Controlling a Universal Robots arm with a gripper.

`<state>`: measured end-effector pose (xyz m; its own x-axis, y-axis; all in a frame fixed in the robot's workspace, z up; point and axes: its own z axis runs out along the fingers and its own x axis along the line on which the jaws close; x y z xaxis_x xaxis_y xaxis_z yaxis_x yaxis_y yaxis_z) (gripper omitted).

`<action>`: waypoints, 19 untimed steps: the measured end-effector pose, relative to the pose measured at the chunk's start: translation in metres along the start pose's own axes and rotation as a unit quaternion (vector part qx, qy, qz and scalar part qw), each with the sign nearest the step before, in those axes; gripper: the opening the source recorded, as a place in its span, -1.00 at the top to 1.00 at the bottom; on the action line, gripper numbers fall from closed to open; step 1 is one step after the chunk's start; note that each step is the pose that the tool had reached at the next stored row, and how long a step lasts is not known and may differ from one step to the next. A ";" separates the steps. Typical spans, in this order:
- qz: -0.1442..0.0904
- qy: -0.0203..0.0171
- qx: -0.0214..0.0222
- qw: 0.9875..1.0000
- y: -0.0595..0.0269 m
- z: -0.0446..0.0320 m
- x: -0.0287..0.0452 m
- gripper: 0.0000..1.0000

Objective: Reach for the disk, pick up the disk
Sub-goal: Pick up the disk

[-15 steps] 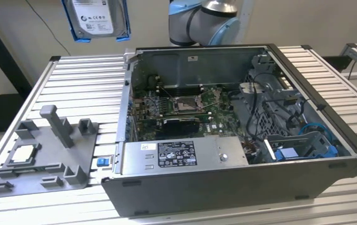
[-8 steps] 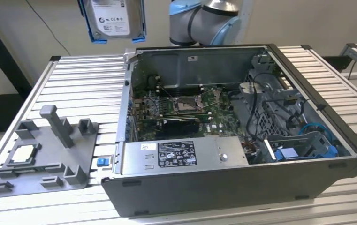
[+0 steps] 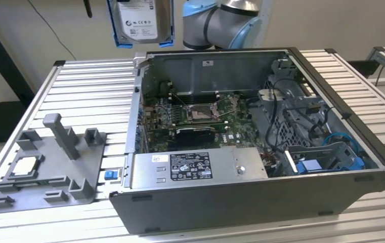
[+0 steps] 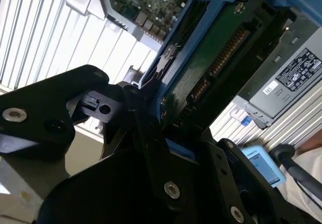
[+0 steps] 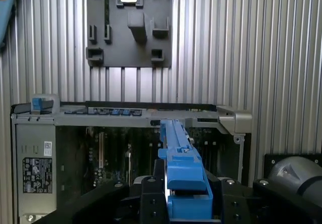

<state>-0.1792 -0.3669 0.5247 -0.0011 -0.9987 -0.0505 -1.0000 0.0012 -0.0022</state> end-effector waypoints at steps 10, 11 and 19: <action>-0.001 0.000 0.000 1.000 -0.0423 0.0007 0.0000 1.00; -0.001 0.000 0.000 1.000 -0.0463 0.0008 0.0000 1.00; -0.002 0.000 0.000 1.000 -0.0799 0.0008 -0.0001 1.00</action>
<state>-0.0994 -0.3669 0.5240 0.0028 -0.9987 -0.0507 -1.0000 -0.0027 -0.0023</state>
